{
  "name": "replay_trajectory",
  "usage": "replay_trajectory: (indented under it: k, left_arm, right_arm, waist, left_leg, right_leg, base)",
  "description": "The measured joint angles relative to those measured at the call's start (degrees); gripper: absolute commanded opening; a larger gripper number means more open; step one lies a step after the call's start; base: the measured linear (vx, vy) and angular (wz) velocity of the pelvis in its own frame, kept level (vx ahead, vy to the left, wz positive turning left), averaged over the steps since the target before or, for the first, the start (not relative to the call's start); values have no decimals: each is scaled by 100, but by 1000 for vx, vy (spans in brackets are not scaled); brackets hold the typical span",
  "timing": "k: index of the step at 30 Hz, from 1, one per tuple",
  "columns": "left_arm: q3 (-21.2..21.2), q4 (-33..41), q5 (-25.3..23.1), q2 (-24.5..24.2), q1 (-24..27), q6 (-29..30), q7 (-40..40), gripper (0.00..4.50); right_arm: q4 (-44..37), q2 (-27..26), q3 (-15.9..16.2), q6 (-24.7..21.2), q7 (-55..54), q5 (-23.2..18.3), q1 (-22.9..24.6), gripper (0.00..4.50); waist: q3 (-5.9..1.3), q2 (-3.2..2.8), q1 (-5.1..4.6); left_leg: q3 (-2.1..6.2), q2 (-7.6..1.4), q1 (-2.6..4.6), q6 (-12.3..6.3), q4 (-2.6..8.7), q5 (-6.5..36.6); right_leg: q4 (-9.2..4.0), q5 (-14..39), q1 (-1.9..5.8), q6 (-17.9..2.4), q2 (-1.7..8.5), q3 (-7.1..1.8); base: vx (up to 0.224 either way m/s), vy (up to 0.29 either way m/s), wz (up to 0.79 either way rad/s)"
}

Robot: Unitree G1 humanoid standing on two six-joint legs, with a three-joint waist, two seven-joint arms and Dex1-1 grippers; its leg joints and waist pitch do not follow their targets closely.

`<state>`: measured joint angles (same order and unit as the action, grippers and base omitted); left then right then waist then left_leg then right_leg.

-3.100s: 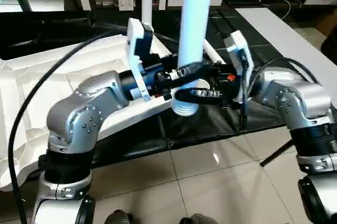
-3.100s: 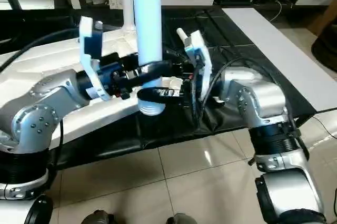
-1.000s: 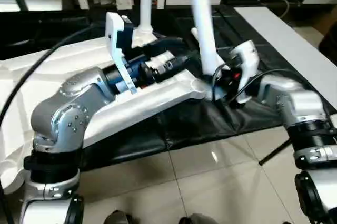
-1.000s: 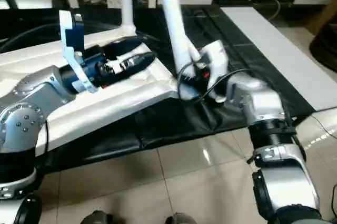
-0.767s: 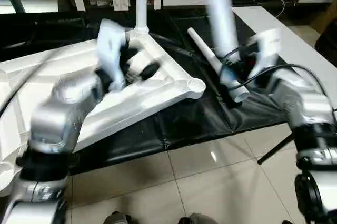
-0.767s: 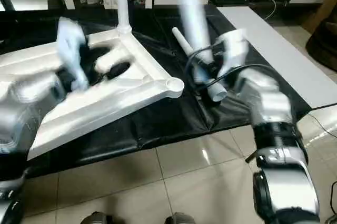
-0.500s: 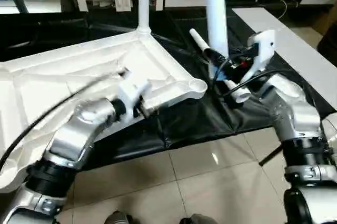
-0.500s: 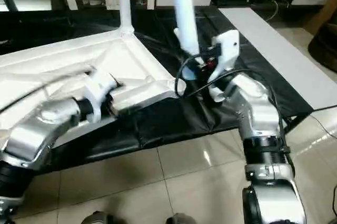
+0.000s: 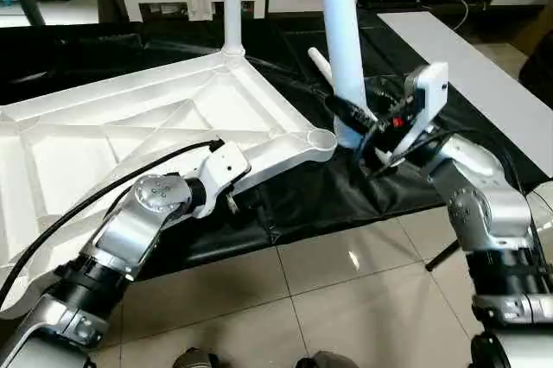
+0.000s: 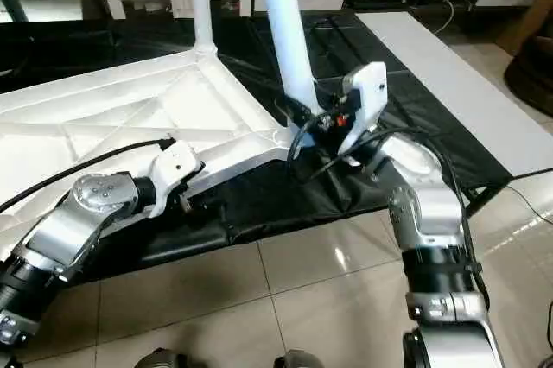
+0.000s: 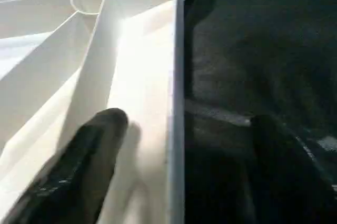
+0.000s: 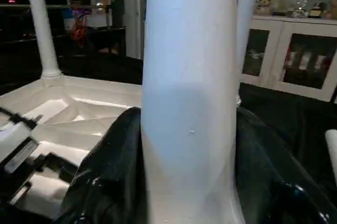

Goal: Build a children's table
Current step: Insert table leg to table base

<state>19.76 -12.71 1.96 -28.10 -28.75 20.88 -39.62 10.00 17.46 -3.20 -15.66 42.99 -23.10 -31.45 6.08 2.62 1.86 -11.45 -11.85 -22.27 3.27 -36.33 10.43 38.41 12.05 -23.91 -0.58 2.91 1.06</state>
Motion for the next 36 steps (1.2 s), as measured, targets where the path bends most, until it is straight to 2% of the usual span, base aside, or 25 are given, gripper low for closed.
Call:
replay_trajectory:
  k: [1,12,17,23,36]
  left_arm:
    - [-36,-27,5,7,-2,1,-12,376]
    - [-158,-118,87,-30,-35,74,-376,286]
    - [-154,-179,41,-77,-59,138,-502,248]
    - [-153,-276,-22,-107,-117,240,-550,203]
    - [-154,-254,-51,-286,-118,359,-869,87]
  right_arm:
    - [-1,1,2,-13,0,0,1,200]
    - [-61,55,-2,-167,-6,-2,57,200]
    - [-78,55,-9,-170,-24,-3,72,200]
    - [-88,55,-31,-178,-54,-28,125,200]
    - [-88,48,-40,-179,-63,-100,128,200]
  waist:
    - [0,-2,-1]
    - [-1,-28,-4]
    - [-13,-99,-2]
    - [-34,-143,-4]
    - [-39,-151,-19]
  left_leg:
    - [0,0,0,0,0,0]
    - [0,0,0,1,3,1]
    - [0,0,2,1,5,1]
    - [-1,1,5,1,6,1]
    - [-1,1,11,1,9,1]
  right_leg:
    - [0,0,0,0,0,-1]
    - [0,0,-2,0,0,-1]
    - [-1,0,-1,0,0,-1]
    - [-1,0,0,0,0,-2]
    - [-2,0,2,0,-2,-6]
  base:
    - [0,0,0]
    - [0,0,0]
    - [0,0,0]
    - [0,0,0]
    - [0,0,0]
